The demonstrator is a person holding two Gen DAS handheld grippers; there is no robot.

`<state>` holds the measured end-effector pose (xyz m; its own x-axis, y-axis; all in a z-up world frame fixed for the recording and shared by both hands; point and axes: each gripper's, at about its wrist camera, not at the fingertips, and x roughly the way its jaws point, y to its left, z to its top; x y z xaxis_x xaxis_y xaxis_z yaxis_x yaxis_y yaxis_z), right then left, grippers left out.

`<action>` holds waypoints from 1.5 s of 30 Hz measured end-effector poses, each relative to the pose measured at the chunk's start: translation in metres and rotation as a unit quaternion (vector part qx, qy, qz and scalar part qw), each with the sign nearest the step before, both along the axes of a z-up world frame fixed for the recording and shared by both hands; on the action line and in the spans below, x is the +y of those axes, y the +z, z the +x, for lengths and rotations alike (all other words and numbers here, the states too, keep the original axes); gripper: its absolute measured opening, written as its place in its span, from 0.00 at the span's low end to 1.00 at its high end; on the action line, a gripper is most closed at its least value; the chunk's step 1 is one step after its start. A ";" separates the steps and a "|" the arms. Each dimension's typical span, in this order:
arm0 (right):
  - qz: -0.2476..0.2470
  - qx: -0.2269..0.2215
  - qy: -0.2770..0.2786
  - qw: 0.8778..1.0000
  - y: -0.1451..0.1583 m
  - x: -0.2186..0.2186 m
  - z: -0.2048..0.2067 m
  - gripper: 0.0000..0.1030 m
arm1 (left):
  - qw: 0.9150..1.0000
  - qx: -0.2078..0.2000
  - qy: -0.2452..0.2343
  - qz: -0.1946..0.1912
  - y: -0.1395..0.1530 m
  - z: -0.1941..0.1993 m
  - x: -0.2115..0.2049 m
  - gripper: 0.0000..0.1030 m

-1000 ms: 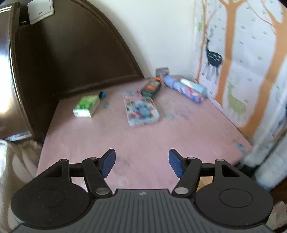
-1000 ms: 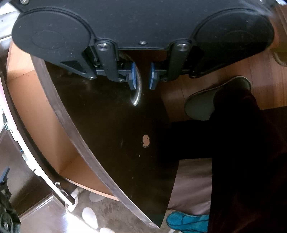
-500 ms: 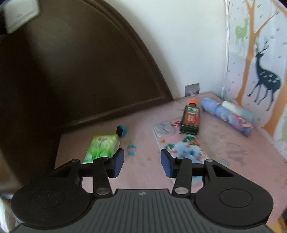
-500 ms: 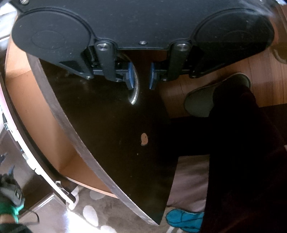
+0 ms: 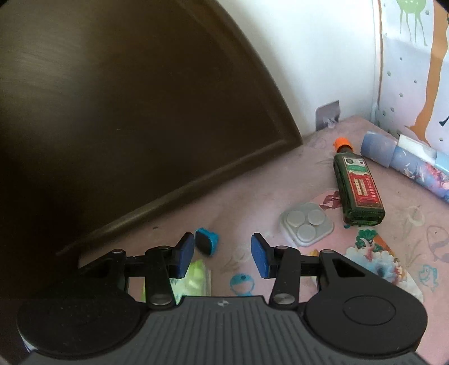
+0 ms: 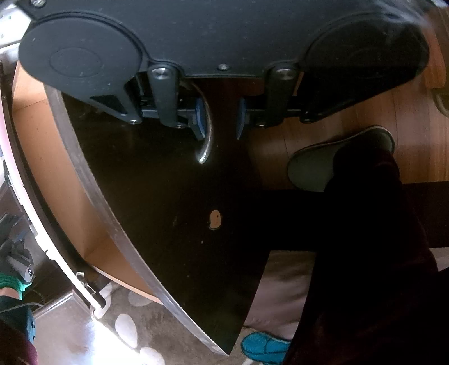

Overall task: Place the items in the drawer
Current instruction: 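Grasp the small blue cap on the tabletop with the left tool, then carry the blue cap into the drawer and open the left tool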

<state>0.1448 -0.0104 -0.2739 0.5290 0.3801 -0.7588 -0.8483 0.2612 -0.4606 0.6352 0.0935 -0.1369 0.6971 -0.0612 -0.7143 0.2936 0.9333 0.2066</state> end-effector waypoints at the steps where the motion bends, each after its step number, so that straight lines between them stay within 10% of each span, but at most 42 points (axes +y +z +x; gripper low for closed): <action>1: 0.000 0.000 0.000 1.000 0.000 0.000 0.000 0.24 | 1.000 0.004 -0.001 -0.002 -0.002 0.004 0.002 0.43; 17: -0.002 -0.009 0.010 1.000 -0.002 0.002 -0.004 0.24 | 0.999 0.022 -0.025 0.005 -0.001 0.008 -0.006 0.20; 36: -0.001 -0.002 0.002 1.000 0.000 0.005 -0.002 0.24 | 0.995 0.023 -0.054 -0.079 0.052 -0.217 -0.022 0.20; 45: -0.003 -0.006 -0.001 1.000 -0.001 0.008 -0.001 0.24 | 0.985 0.140 -0.035 -0.093 -0.028 -0.316 -0.058 0.20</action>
